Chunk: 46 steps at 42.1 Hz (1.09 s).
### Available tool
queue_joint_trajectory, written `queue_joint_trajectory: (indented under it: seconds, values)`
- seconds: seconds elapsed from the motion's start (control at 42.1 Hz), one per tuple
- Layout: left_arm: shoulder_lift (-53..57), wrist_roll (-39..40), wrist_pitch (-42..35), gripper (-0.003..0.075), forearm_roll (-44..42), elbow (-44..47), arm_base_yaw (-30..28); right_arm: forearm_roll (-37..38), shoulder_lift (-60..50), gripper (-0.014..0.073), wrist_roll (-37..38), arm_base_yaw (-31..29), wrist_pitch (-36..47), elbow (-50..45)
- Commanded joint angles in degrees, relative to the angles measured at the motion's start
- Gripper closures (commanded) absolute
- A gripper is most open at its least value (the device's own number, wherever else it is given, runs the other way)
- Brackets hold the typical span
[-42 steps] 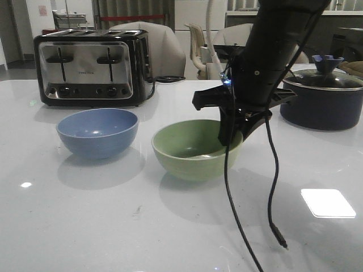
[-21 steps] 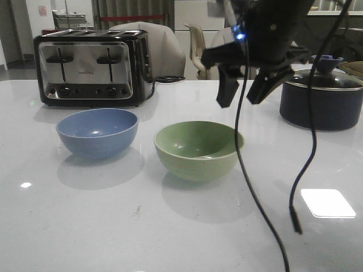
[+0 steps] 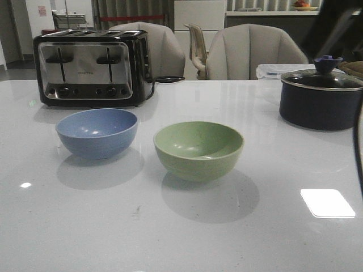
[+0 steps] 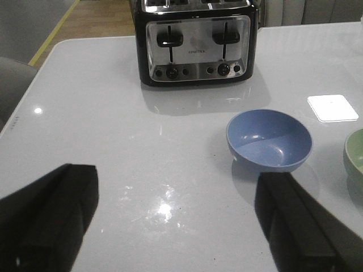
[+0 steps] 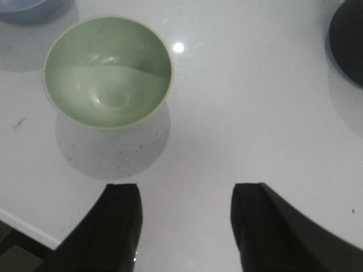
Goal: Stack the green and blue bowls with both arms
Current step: 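Open the right gripper, release the green bowl, and lift away, then move the left gripper down toward the rim of the blue bowl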
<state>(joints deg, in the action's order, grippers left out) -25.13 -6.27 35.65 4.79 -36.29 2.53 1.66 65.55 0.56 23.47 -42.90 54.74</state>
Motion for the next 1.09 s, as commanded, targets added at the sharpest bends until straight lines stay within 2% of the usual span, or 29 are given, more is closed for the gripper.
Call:
queue_joint_trajectory:
  seconds: [0.0,0.19,0.427,0.641,1.068]
  values:
    - [-0.9,0.2,-4.6,0.0104,0.8,-1.7,0.7,0.7,-7.2,0.0121,-0.6,0.0,3.9,-3.8]
    - [-3.5,0.2,-4.7,0.0104,0.7,-1.7,4.8,0.7,-15.7,0.0121,-0.6,0.0,4.8,-10.7]
    - [-15.4,0.2,-4.1,0.0104,-0.4,-4.8,9.8,0.6,-18.0,0.0121,-0.6,0.0,4.4,-11.2]
    - [-32.0,0.2,3.6,0.0104,0.1,-15.2,9.8,0.6,-17.6,0.0121,-0.6,0.0,4.5,-11.2]
    - [-64.5,0.2,4.1,0.0104,0.7,-36.2,9.8,0.6,-17.6,0.0121,-0.6,0.0,4.5,-11.2]
